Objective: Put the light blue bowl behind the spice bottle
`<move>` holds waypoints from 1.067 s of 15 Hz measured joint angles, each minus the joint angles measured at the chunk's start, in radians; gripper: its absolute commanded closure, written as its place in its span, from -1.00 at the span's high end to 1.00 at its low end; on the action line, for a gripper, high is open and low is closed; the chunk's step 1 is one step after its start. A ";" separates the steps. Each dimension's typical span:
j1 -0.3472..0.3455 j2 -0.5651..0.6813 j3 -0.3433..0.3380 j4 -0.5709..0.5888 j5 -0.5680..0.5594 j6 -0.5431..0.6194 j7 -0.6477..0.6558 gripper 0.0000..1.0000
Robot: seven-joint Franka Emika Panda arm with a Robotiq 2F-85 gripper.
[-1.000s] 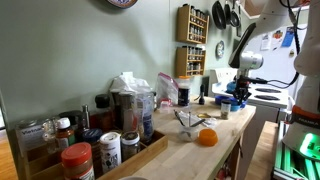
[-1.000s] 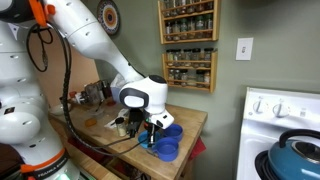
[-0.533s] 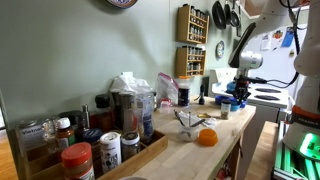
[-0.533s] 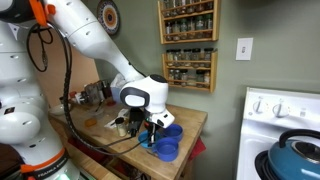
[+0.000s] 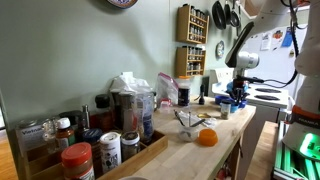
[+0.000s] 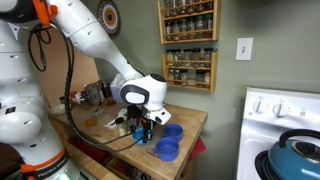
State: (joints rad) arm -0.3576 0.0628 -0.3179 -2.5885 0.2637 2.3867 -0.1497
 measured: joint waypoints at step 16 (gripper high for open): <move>0.121 -0.025 0.117 0.021 0.084 0.000 0.003 -0.98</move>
State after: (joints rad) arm -0.2364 0.0383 -0.2006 -2.5679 0.3476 2.3863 -0.1468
